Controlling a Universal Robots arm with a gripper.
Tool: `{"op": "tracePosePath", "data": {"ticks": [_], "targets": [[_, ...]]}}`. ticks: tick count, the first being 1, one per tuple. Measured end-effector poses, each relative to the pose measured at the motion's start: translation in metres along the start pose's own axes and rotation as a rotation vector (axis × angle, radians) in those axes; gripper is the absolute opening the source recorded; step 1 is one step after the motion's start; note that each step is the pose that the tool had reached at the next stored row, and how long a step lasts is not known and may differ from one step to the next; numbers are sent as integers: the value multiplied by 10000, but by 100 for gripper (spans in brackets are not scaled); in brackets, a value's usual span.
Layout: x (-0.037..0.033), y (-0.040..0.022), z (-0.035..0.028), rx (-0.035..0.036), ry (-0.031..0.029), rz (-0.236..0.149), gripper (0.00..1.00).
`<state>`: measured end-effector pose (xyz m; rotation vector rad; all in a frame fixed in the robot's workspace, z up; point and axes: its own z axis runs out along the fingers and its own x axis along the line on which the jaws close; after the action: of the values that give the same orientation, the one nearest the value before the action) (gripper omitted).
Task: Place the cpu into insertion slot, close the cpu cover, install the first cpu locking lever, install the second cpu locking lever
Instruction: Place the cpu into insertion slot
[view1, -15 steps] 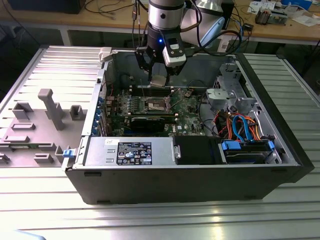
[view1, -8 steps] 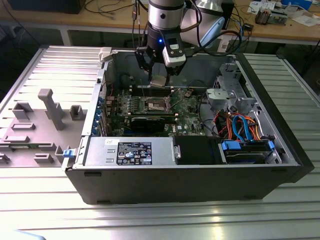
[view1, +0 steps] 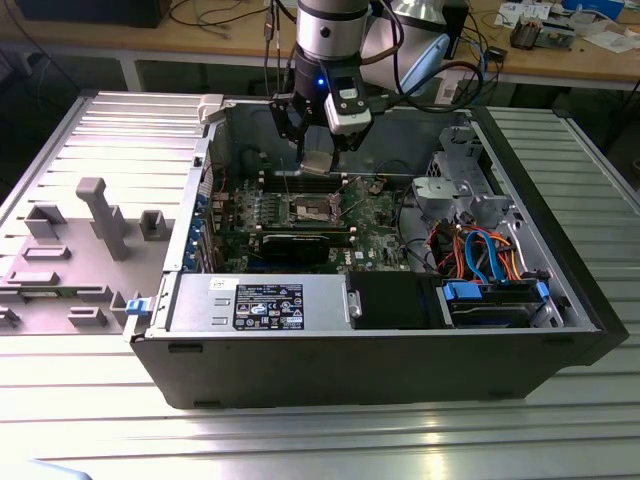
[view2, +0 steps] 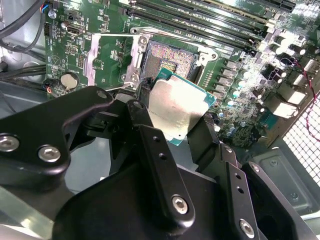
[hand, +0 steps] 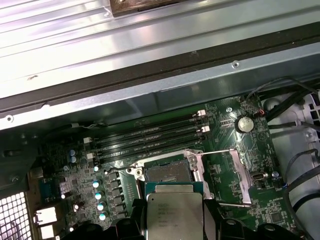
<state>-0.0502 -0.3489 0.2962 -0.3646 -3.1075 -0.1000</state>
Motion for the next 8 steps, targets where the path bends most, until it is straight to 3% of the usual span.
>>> {"op": "tracePosePath", "data": {"ticks": [8], "targets": [[0, 0, 2, -1, -5, 85, 55]]}}
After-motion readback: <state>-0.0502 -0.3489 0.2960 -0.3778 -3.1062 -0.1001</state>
